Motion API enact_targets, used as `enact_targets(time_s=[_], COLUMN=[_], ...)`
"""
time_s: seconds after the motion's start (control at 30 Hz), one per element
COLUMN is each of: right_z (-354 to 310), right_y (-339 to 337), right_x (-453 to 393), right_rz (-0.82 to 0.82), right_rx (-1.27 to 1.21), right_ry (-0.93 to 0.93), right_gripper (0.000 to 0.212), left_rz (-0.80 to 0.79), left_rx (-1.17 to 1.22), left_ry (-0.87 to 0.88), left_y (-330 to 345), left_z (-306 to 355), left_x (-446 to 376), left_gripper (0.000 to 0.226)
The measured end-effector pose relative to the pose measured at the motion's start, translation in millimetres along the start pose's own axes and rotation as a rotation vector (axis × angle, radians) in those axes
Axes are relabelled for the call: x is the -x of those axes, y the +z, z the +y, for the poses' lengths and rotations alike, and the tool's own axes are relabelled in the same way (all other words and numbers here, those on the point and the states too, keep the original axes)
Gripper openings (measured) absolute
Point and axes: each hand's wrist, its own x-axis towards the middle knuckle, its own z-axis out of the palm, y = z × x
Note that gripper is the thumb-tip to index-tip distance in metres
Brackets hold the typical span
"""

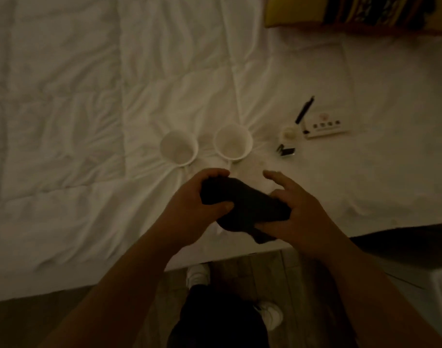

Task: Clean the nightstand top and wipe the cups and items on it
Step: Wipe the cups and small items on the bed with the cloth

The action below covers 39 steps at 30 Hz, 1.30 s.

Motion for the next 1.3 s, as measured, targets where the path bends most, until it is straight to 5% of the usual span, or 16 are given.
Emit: enact_targets(time_s=[0.13, 0.23, 0.37, 0.47, 0.6, 0.7, 0.8, 0.93, 1.07, 1.17, 1.3], right_z=[-20.4, -29.0, -41.0, -45.1, -50.4, -62.8, -82.3, -95.4, -98.6, -96.6, -85.8], right_y=[29.3, 48.9, 76.7, 102.6, 121.1, 120.0, 116.1, 117.0, 116.4, 107.3, 77.9], right_x=[-24.5, -38.5, -43.7, -40.5, -41.2, -42.1, -44.7, -53.7, -59.7, -69.9, -81.6], right_rz=[0.133, 0.292, 0.412, 0.503, 0.631, 0.684, 0.62, 0.492, 0.443, 0.448, 0.35], right_rx=[-0.362, -0.379, -0.107, 0.034, 0.079, -0.063, -0.231, -0.17, -0.301, -0.457, -0.722], right_ry=[-0.005, -0.022, -0.048, -0.094, -0.151, -0.17, -0.223, -0.292, -0.29, -0.238, -0.154], right_gripper=[0.044, 0.051, 0.064, 0.061, 0.045, 0.058, 0.062, 0.042, 0.037, 0.036, 0.034], left_rz=[0.24, 0.423, 0.247, 0.133, 0.225, 0.24, 0.097, -0.016, 0.076, 0.017, 0.016], left_rx=[-0.189, -0.551, -0.917, -1.057, -0.919, -0.661, -0.465, -0.118, -0.14, 0.076, 0.063], left_ry=[-0.001, 0.153, 0.201, 0.188, 0.132, 0.148, 0.219, 0.326, 0.222, 0.199, 0.249], left_y=[-47.8, -76.2, -80.6, -75.9, -79.0, -83.1, -80.8, -62.2, -61.7, -64.6, -70.5], left_z=[-18.1, -30.3, -39.6, -47.0, -46.3, -42.6, -29.0, -25.6, -35.8, -28.9, -21.2], left_x=[-17.6, -38.8, -80.0, -100.3, -104.8, -81.8, -45.4, -7.0, 0.8, 4.2, 10.5], left_gripper=[0.033, 0.049, 0.095, 0.101, 0.086, 0.065, 0.061, 0.021, 0.06, 0.082, 0.093])
